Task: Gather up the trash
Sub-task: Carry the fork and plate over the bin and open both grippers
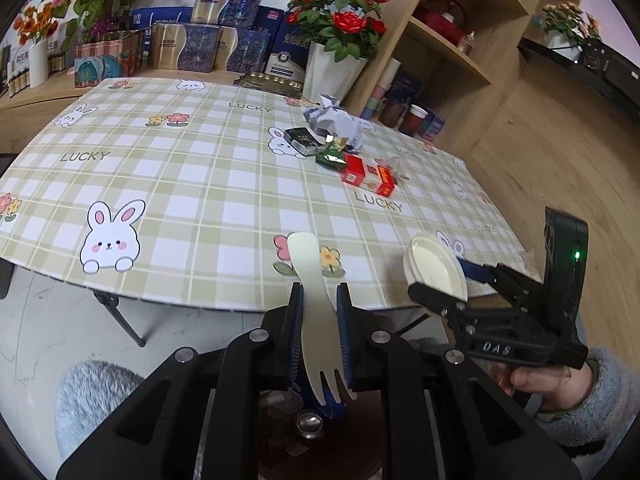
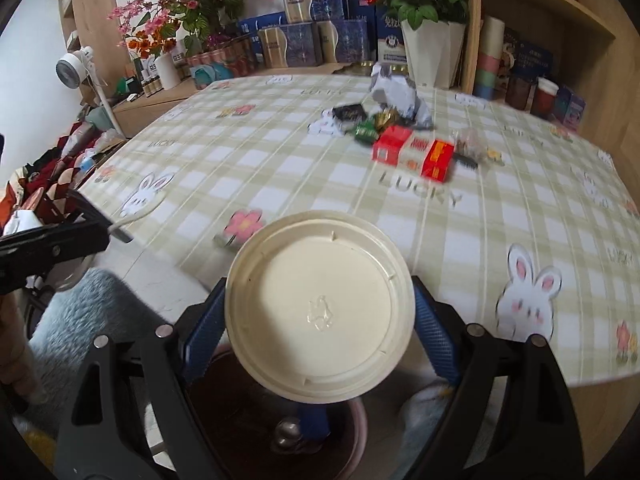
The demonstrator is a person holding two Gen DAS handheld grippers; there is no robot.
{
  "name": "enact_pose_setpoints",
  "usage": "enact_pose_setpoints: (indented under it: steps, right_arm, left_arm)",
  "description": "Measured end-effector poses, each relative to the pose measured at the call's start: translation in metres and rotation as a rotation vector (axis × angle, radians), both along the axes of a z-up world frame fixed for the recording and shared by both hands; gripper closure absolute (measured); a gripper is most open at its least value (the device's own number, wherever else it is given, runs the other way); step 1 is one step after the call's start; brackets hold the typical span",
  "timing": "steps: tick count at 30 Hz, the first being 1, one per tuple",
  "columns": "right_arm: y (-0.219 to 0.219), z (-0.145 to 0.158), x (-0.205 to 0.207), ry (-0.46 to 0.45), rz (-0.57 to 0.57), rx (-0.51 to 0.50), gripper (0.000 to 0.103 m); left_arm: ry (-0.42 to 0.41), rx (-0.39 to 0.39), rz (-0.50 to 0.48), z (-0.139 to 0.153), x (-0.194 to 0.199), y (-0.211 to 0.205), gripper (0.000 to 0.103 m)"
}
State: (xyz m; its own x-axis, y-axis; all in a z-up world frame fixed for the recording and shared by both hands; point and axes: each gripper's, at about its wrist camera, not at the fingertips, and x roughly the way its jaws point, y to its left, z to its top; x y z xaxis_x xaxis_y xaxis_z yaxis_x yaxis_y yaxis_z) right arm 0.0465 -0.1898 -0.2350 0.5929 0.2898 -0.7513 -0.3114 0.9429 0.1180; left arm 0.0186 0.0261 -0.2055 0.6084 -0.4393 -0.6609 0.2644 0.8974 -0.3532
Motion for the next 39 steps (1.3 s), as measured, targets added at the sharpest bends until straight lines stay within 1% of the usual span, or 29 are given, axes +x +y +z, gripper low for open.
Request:
enact_pose_setpoints:
  steps: [7,11,16,21,24,28,35,39]
  right_arm:
    - [0.002,-0.023,-0.036,0.082,-0.011,0.052,0.018]
    - [0.007,-0.037,-0.048,0.130,-0.019,0.073,0.018]
    - [0.008,-0.048,-0.053,0.170,-0.027,0.085,0.018]
    - [0.012,-0.052,-0.054,0.183,-0.013,0.071,0.018]
    - [0.016,-0.054,-0.052,0.185,0.006,0.047,0.017]
    - [0.028,-0.059,-0.054,0.195,0.057,0.017,0.017]
    - [0.047,-0.066,-0.056,0.219,0.158,-0.003,0.014]
    - [0.051,-0.067,-0.057,0.220,0.175,-0.010,0.011]
  left_arm:
    - [-0.021,0.007,-0.020,0.006,-0.028,-0.002,0.087]
    - [-0.021,0.002,-0.024,0.007,-0.036,0.000,0.087]
    - [-0.018,0.006,-0.022,0.005,-0.043,0.001,0.087]
    - [-0.009,0.004,-0.025,0.000,-0.042,0.001,0.087]
    - [-0.002,0.007,-0.032,-0.003,-0.039,-0.001,0.087]
    - [0.013,0.003,-0.037,-0.008,-0.036,-0.001,0.087]
    - [0.042,-0.004,-0.029,-0.016,-0.030,0.001,0.087]
    - [0.048,-0.002,-0.031,-0.018,-0.028,0.000,0.088]
